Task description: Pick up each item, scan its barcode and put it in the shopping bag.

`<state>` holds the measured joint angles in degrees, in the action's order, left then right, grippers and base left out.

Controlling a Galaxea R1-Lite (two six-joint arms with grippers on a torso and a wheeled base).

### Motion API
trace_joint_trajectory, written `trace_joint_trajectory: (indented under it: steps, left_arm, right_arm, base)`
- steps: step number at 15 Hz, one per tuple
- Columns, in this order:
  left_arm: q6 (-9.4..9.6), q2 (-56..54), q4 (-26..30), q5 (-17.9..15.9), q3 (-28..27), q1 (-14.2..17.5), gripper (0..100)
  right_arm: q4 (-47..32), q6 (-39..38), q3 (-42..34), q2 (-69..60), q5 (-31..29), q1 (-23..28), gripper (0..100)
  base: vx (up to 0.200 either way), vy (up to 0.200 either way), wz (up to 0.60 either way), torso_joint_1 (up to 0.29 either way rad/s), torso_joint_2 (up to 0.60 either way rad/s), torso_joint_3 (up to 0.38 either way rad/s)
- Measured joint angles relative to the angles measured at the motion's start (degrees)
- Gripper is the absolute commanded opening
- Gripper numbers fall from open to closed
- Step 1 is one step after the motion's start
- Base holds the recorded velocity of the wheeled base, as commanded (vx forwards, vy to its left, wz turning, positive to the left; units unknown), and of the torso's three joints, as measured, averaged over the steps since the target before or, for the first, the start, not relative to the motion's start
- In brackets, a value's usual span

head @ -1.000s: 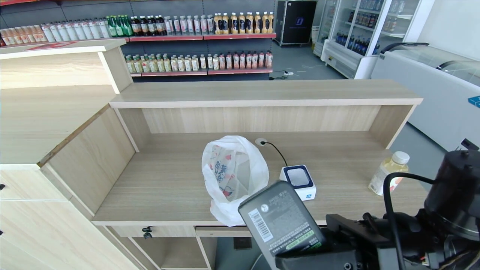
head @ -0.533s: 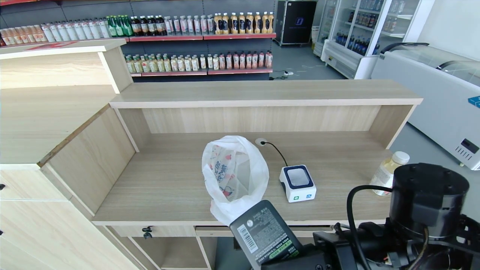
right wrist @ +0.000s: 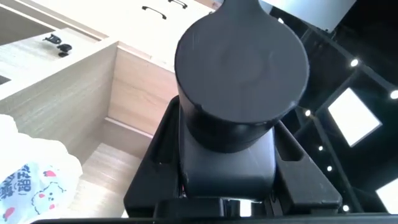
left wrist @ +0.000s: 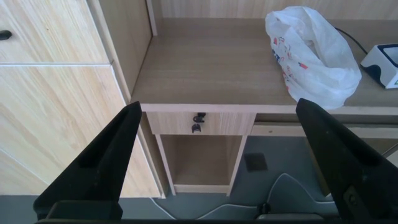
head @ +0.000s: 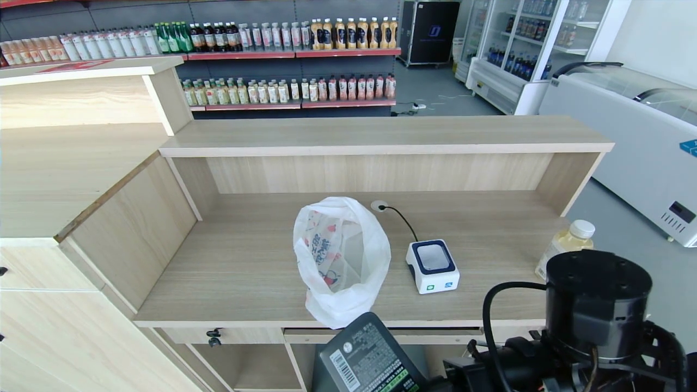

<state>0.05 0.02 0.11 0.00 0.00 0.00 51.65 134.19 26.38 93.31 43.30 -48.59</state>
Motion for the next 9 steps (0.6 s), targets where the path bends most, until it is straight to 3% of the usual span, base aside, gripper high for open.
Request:
trace_joint_trajectory:
  steps: [9]
  left_arm:
    - [0.02,0.0,0.0,0.0,0.0,0.0,100]
  right_arm:
    - [-0.1,-0.5,-1.5,-1.1,0.0,-0.3,0]
  base:
    - [0.0,0.0,0.0,0.0,0.0,0.0]
